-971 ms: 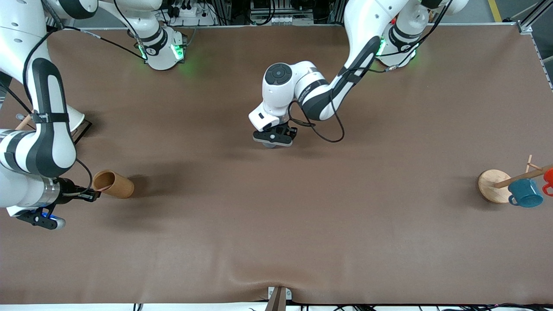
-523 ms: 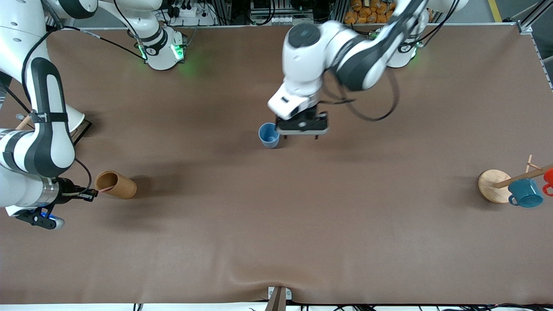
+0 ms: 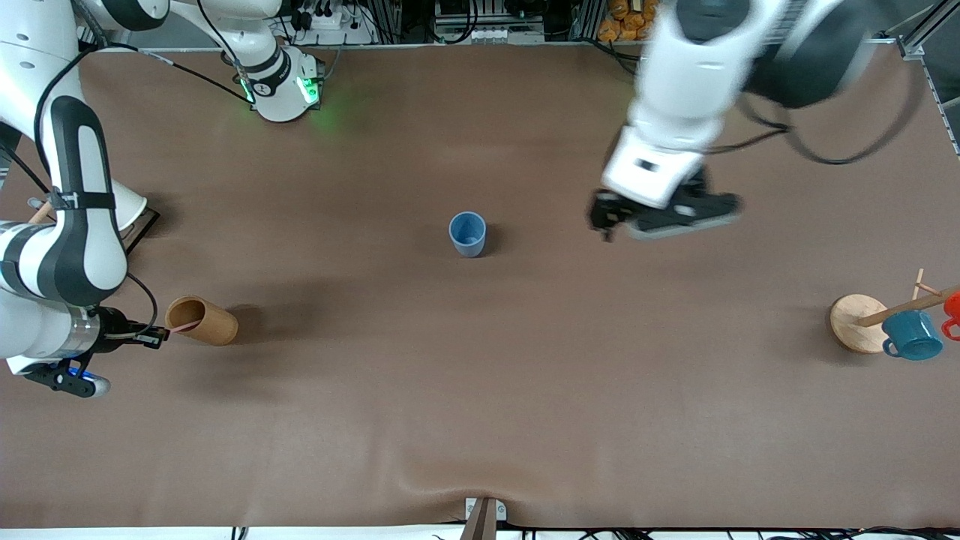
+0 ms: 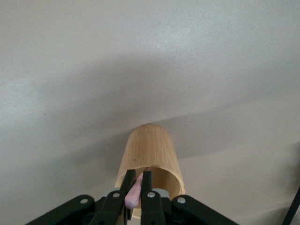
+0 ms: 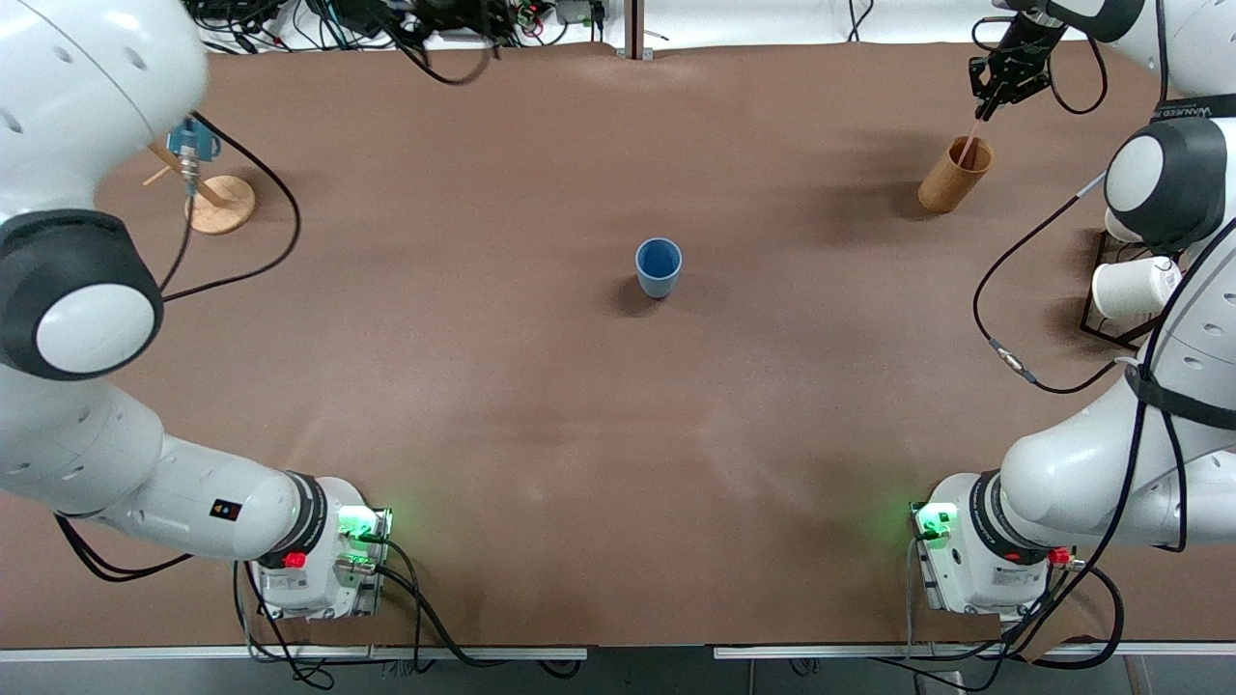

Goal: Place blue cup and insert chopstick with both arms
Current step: 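Carry the blue cup to the table middle and set it down, then open and raise the left gripper while the right gripper lifts the chopstick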

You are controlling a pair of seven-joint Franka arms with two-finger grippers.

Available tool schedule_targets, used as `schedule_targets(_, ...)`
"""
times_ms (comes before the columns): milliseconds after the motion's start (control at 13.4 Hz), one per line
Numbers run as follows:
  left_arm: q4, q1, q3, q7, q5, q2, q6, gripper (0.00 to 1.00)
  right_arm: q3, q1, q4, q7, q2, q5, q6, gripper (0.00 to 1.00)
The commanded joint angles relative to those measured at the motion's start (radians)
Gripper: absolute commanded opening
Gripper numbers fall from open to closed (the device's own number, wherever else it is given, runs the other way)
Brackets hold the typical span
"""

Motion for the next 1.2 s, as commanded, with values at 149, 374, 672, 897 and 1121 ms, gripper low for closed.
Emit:
schedule_targets(149, 0.04, 0.144, -0.009, 0.101, -0.063, -0.003, -0.072, 1.0, 0.016, -0.002, 0.009, -0.005, -0.086, 0.007, -0.052, 0.0)
schedule_targets(374, 0.04, 0.198, -0.009, 0.109, -0.064, -0.018, -0.077, 1.0, 0.016, 0.005, 0.009, -0.034, -0.144, 0.004, -0.055, 0.0)
schedule_targets(672, 0.06, 0.267, -0.011, 0.208, -0.055, -0.035, -0.144, 1.0, 0.015, 0.022, 0.011, -0.068, -0.221, -0.002, -0.101, 0.0)
schedule_targets(897, 0.05, 0.279, 0.043, 0.421, -0.066, -0.076, -0.161, 1.0, 0.016, 0.085, 0.035, -0.069, -0.282, -0.001, -0.152, 0.0)
schedule_targets(1121, 0.05, 0.269, 0.142, 0.57, -0.119, -0.111, -0.236, 1.0, 0.015, 0.181, 0.035, -0.095, -0.307, 0.007, -0.152, 0.0)
